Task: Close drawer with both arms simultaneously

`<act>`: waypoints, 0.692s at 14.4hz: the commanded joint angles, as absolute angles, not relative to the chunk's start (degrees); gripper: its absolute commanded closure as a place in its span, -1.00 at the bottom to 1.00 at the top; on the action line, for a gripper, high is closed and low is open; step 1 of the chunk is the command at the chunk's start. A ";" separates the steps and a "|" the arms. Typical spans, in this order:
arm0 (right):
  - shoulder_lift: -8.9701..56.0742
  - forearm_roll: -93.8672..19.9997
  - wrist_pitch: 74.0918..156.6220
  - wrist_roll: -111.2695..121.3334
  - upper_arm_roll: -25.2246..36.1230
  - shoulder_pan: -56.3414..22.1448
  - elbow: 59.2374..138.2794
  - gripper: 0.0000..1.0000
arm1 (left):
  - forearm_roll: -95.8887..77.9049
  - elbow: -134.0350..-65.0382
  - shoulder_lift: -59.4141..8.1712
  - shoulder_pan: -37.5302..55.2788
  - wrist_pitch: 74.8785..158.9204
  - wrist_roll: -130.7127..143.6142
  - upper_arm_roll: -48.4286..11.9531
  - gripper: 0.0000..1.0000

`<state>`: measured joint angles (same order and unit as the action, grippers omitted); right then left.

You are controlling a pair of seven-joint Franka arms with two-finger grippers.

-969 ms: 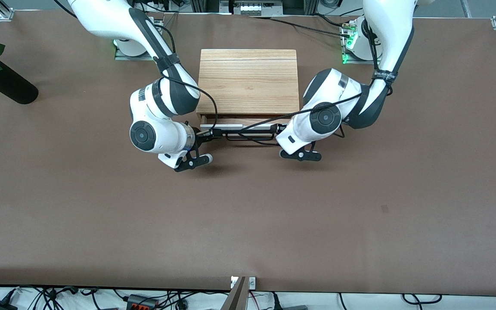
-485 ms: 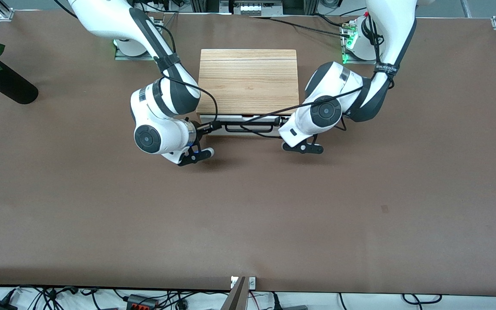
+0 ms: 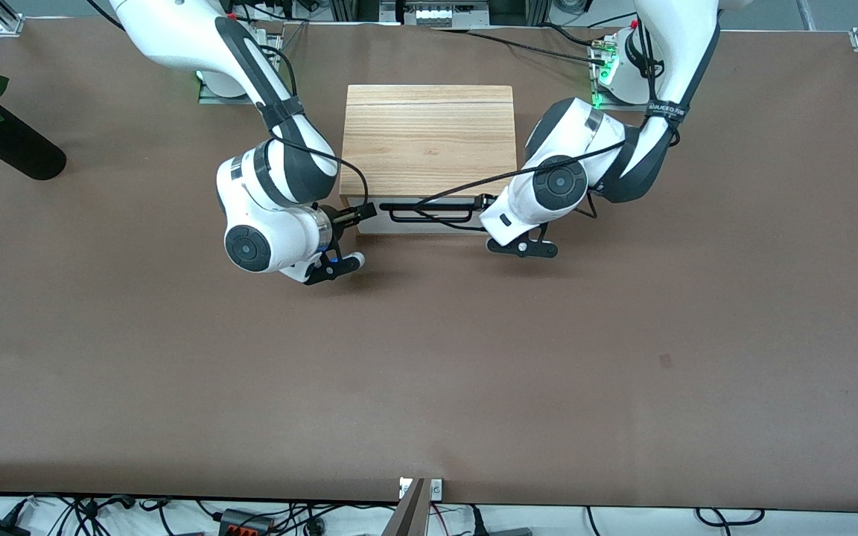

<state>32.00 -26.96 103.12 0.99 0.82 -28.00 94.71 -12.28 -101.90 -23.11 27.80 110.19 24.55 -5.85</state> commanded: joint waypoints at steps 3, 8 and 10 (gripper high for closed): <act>32.08 -27.95 101.16 2.55 0.53 -27.51 94.31 -1.00 | -12.04 -102.23 -21.71 28.22 110.65 25.84 -4.84 -1.00; 31.73 -26.98 101.25 2.38 2.19 -26.72 88.01 -1.00 | -12.04 -98.00 -21.71 24.08 110.57 25.84 -4.66 -1.00; 31.47 -26.89 101.16 2.29 3.86 -25.67 85.17 -1.00 | -11.34 -97.13 -21.80 23.65 110.65 25.84 -4.05 -1.00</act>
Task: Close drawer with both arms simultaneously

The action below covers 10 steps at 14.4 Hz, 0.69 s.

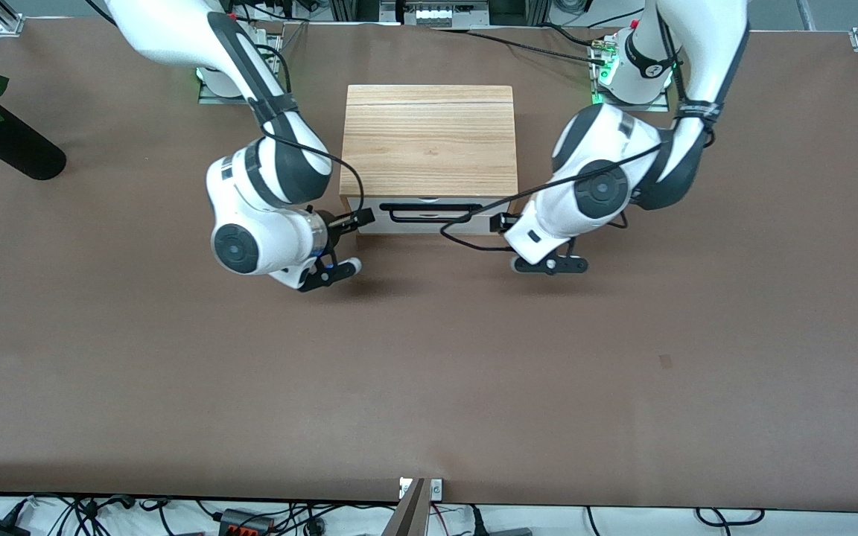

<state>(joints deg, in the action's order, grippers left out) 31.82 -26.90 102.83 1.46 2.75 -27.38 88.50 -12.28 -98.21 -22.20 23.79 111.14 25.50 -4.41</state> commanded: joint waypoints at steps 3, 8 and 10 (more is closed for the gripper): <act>29.28 -26.72 100.99 2.11 6.41 -23.74 83.85 -1.00 | -8.18 -93.70 -21.80 20.32 110.57 25.84 -3.78 -1.00; 24.88 -13.75 93.44 2.11 10.89 -23.47 80.25 -1.00 | -7.82 -90.10 -20.75 15.03 108.64 25.22 -3.69 -1.00; 21.55 -4.35 90.37 2.28 11.60 -23.90 79.89 -1.00 | -7.74 -87.03 -20.57 13.37 103.65 23.65 -3.69 -1.00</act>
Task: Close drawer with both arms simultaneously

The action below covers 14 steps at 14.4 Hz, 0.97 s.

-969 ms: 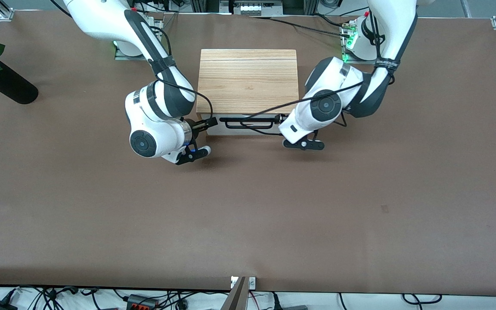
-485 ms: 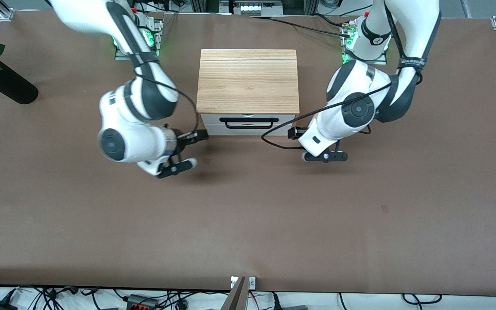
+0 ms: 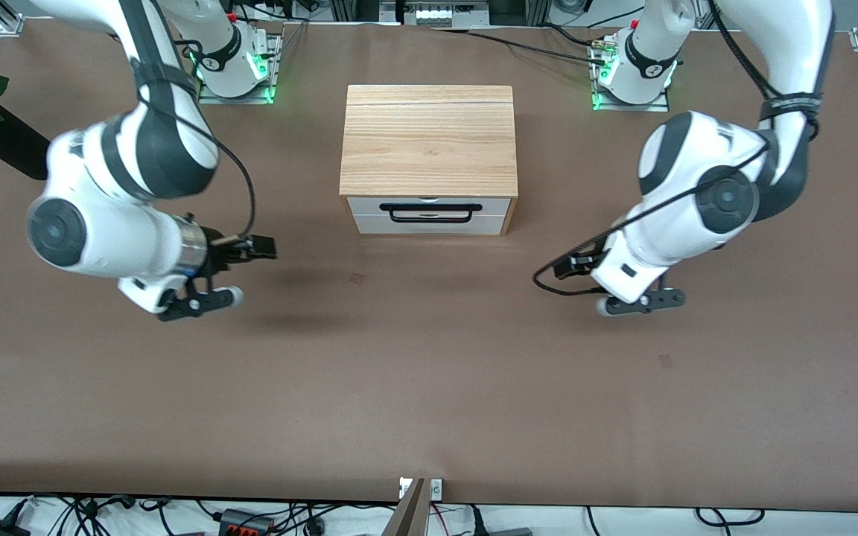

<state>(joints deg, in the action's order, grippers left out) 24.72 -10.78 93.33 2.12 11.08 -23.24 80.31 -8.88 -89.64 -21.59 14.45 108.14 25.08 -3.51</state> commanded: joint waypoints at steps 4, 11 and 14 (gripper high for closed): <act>16.27 1.06 80.89 2.37 13.00 -22.59 75.52 -1.00 | -6.07 -82.54 -18.55 8.80 96.34 17.60 -3.69 -1.00; 2.22 -1.74 83.30 1.76 4.95 -5.49 84.76 -1.00 | -0.72 -82.59 -10.49 0.27 86.94 11.60 -3.78 -1.00; -4.64 -3.34 94.54 1.67 -0.26 -0.18 97.96 -1.00 | 3.06 -85.78 -6.51 -0.26 86.84 11.60 -4.65 -1.00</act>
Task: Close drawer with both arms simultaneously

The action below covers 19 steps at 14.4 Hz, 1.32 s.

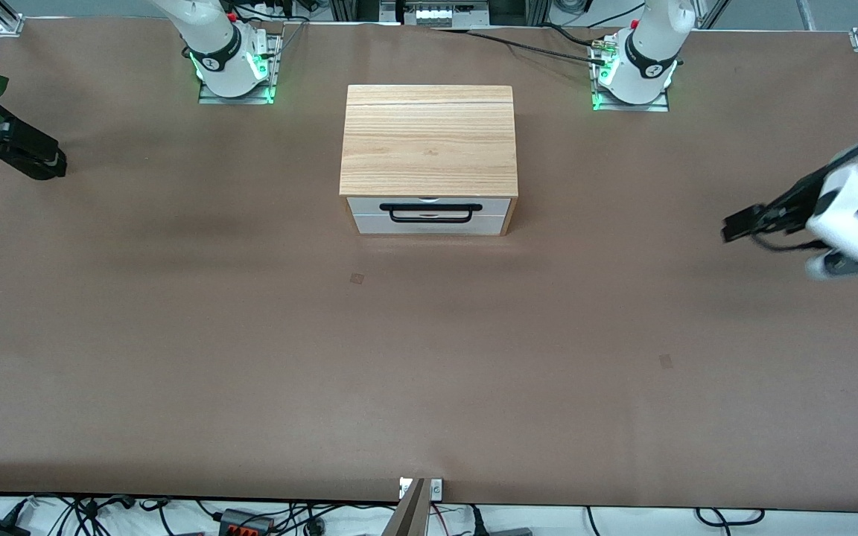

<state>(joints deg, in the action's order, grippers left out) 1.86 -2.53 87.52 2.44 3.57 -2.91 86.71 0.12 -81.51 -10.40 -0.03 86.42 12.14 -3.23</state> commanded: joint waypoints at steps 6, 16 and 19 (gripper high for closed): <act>-3.87 -3.26 91.68 2.02 0.17 -0.17 96.42 -1.00 | 3.87 -95.36 1.49 -4.48 89.38 11.51 -10.63 -1.00; -1.50 2.11 85.60 1.58 0.35 -0.62 92.37 -1.00 | 1.76 -91.93 -0.62 -3.87 88.69 11.51 -10.63 -1.00; -1.23 1.93 85.78 1.49 0.26 -0.70 92.29 -1.00 | 1.76 -91.85 -0.70 -3.43 88.42 11.78 -10.72 -1.00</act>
<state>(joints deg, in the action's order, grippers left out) -1.82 1.06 86.75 2.16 0.97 -1.13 93.74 2.59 -93.15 -0.27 -3.47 89.65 12.10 -10.52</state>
